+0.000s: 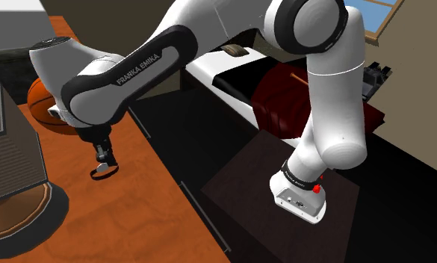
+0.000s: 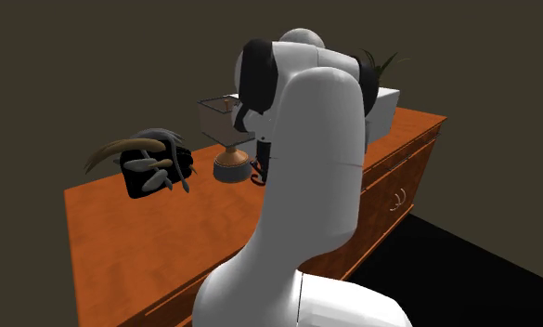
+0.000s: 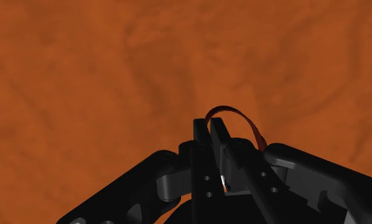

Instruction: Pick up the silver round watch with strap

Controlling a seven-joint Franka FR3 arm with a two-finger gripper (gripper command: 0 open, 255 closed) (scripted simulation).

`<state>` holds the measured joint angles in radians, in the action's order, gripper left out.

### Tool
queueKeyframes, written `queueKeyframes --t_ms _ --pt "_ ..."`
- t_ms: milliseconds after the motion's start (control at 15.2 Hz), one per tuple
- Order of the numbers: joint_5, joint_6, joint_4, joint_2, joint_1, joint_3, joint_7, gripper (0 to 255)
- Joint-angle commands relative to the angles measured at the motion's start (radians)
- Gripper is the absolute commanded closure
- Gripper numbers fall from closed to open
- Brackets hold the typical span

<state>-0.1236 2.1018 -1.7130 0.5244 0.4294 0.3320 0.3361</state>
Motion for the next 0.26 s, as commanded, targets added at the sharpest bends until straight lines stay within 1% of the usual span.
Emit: queueKeyframes --t_ms 0,198 --pt "0.005 -0.024 0.009 -0.014 -0.001 0.004 0.000 255" --pt "0.008 -0.035 0.014 -0.022 -0.002 0.005 0.002 255"
